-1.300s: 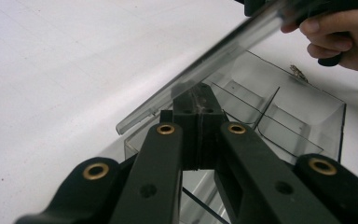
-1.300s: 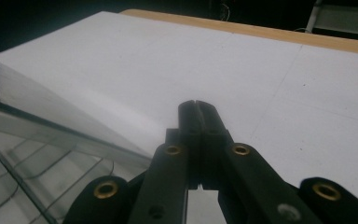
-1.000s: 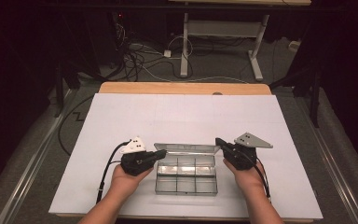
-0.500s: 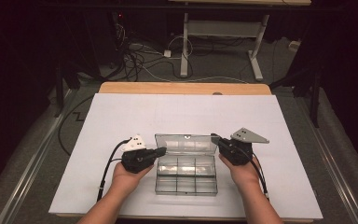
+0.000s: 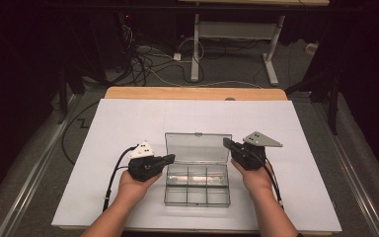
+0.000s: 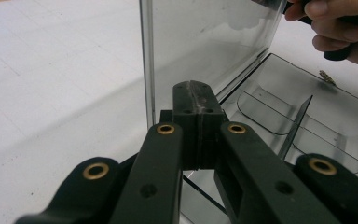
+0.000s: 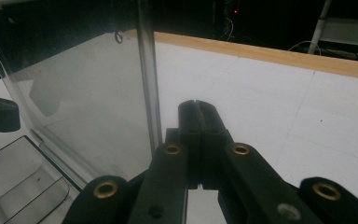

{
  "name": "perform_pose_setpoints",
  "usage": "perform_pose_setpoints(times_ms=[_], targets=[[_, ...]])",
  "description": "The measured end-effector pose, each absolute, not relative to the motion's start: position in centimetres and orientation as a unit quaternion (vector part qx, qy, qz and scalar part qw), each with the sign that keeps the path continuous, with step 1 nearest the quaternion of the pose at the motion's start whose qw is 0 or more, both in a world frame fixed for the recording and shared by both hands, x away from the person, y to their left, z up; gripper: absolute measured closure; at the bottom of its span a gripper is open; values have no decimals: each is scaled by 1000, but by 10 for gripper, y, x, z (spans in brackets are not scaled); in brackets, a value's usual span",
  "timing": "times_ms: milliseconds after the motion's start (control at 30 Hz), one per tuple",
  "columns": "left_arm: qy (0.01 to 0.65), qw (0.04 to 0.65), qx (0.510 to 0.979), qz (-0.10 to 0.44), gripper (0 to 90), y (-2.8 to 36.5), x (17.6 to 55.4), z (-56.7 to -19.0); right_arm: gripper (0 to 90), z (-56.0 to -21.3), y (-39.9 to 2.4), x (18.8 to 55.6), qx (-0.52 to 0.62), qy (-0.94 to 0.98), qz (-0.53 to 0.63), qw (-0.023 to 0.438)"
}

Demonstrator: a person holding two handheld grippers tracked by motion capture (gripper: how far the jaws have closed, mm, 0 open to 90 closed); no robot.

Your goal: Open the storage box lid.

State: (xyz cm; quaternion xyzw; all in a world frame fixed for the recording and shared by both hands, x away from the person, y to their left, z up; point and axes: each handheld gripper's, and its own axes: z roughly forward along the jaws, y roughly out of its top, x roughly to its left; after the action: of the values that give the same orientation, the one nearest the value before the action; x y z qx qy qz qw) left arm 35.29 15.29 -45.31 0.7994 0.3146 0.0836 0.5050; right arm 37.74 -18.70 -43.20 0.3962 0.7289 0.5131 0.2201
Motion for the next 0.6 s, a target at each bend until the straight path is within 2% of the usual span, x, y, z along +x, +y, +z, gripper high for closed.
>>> perform_pose_setpoints(times_ms=[167, 300, 600], targets=[[326, 505, 794, 95, 876, 171, 344, -448, 900, -433, -187, 380, 399, 728, 513, 219], [359, 505, 778, 99, 877, 186, 351, -451, 900, -434, -187, 381, 399, 727, 514, 220], [380, 491, 777, 99, 877, 176, 383, -454, 900, -436, -187, 385, 402, 729, 509, 218]])
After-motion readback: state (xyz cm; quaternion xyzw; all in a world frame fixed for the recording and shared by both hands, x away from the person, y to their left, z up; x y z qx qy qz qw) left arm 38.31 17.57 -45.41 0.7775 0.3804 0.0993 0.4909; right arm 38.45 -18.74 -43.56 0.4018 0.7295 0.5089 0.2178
